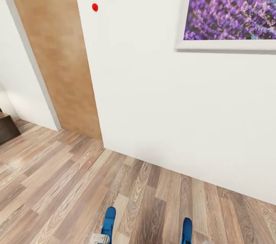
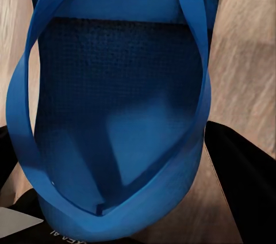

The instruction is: In the bedroom, move the book from the bed onto either nightstand, and place the two sandals side by side next to the bed.

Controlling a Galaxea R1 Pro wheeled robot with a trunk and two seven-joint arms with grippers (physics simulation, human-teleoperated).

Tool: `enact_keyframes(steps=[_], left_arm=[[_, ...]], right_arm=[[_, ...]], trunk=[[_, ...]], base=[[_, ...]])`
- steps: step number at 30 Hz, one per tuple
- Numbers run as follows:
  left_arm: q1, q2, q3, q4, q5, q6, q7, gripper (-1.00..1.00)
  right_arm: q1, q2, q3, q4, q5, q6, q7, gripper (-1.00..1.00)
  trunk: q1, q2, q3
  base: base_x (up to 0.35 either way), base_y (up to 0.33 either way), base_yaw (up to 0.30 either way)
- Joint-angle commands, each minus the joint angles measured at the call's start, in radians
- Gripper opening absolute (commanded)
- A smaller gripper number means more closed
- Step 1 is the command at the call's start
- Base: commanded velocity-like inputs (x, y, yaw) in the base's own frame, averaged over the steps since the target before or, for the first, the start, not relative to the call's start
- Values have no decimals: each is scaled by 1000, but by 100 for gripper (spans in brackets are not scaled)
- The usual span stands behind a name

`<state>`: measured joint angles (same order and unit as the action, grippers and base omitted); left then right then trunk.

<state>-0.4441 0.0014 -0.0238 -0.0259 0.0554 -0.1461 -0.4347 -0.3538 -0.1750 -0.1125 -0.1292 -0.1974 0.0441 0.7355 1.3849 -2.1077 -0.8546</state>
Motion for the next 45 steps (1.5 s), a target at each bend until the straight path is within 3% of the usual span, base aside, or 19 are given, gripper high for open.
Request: enact_keyframes(steps=[1, 19, 36, 45], left_arm=[[-1, 0, -2, 1, 4, -3, -4, -100], [-1, 0, -2, 1, 4, -3, -4, -100], [-1, 0, -2, 1, 4, -3, -4, -100], [-1, 0, -2, 1, 4, -3, -4, -100]], right_arm=[[-1, 0, -9, 0, -1, 5, 5, -100], [-1, 0, -9, 0, -1, 5, 5, -100], [-1, 0, -9, 0, -1, 5, 5, -100], [0, 0, -9, 2, 7, 4, 4, -100]], trunk=[[0, 0, -1], [0, 0, -1], [0, 0, -1], [0, 0, -1]], base=[[326, -2, 0], [326, 23, 114], [311, 91, 245], [67, 6, 11]])
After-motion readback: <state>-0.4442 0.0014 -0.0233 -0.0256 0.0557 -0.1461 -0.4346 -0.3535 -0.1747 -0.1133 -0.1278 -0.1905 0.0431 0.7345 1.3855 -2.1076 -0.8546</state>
